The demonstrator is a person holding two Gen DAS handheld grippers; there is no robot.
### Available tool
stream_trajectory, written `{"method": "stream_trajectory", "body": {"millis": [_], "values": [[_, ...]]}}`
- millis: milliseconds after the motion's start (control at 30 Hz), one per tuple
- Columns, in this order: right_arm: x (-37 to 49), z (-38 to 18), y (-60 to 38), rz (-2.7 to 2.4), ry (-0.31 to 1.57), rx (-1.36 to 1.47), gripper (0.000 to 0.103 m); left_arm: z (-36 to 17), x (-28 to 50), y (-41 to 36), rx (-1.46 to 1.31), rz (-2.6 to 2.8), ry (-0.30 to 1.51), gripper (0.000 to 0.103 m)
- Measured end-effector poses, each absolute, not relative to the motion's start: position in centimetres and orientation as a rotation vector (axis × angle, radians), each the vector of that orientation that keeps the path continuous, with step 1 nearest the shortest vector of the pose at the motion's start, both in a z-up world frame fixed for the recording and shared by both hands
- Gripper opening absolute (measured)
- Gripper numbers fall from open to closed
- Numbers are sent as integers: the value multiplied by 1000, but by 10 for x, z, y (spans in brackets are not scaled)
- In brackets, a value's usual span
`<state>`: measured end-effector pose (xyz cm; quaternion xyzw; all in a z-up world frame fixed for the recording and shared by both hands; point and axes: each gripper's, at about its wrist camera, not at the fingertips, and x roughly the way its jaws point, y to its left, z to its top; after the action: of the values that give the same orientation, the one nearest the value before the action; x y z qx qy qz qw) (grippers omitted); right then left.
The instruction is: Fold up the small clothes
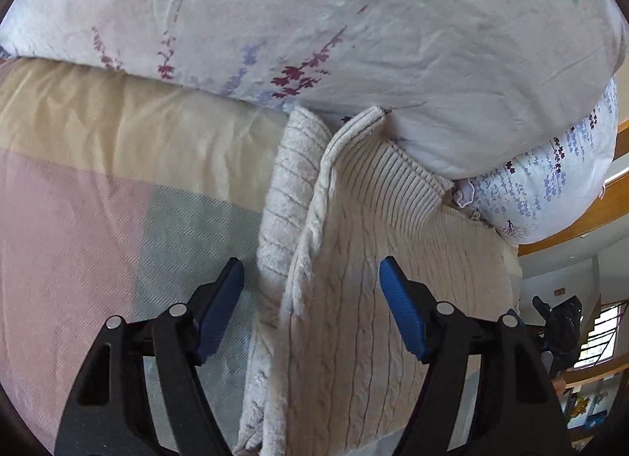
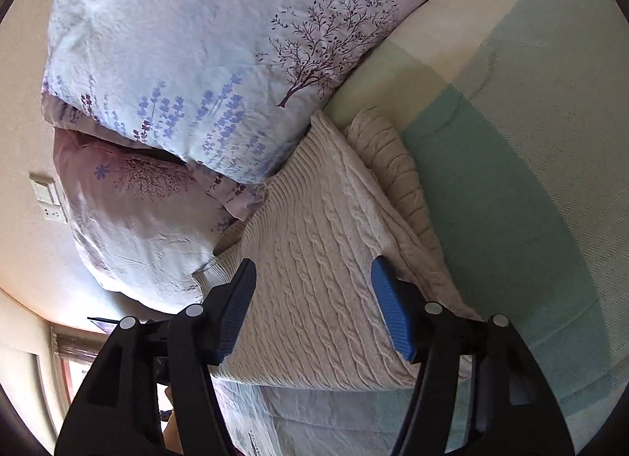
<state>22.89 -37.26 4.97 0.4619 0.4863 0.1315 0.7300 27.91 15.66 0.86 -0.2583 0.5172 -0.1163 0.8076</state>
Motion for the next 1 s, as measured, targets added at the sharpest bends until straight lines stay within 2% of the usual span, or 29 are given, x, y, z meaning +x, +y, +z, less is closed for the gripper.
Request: {"method": "stream_trajectory", "body": {"millis": [33,100,133,167,267,367,533,633,733,767,800,833,867,900,1000], "values": [[230,49,-373,292,1071,1022,63,8,280,156,-557,-253,1095,69],[231,47,-375,299,1072,1039,65,-1,282,155,-616,-263,1112,34],[236,45,-372,302,1075,1046,66,-1,282,156,-645,-252,1099,30],[241,43,-369,305,1077,1055,67,-5,282,158,-693,-262,1107,22],[250,39,-369,321,1084,1073,67,8,278,154,-743,-255,1091,18],[254,40,-376,334,1080,1064,67,55,274,120,-754,-370,1043,17],[259,48,-390,321,1030,998,67,120,294,-14,-730,-669,986,16],[268,46,-403,298,1021,980,67,104,322,-102,-834,-822,1032,21],[274,44,-424,250,1025,991,67,72,336,-150,-1102,-1003,1157,25],[274,44,-431,242,1023,1003,67,71,333,-151,-1140,-1034,1155,36],[274,45,-438,246,1017,1020,71,77,326,-140,-1100,-1029,1121,55],[274,46,-446,260,1014,1035,81,82,321,-128,-1022,-981,1079,61],[274,47,-449,268,1016,1043,86,86,315,-110,-918,-887,1046,70],[276,46,-451,289,1033,1055,93,86,311,-93,-812,-787,1035,73],[287,36,-445,360,1101,1080,94,64,304,-57,-639,-566,1114,73]]}}
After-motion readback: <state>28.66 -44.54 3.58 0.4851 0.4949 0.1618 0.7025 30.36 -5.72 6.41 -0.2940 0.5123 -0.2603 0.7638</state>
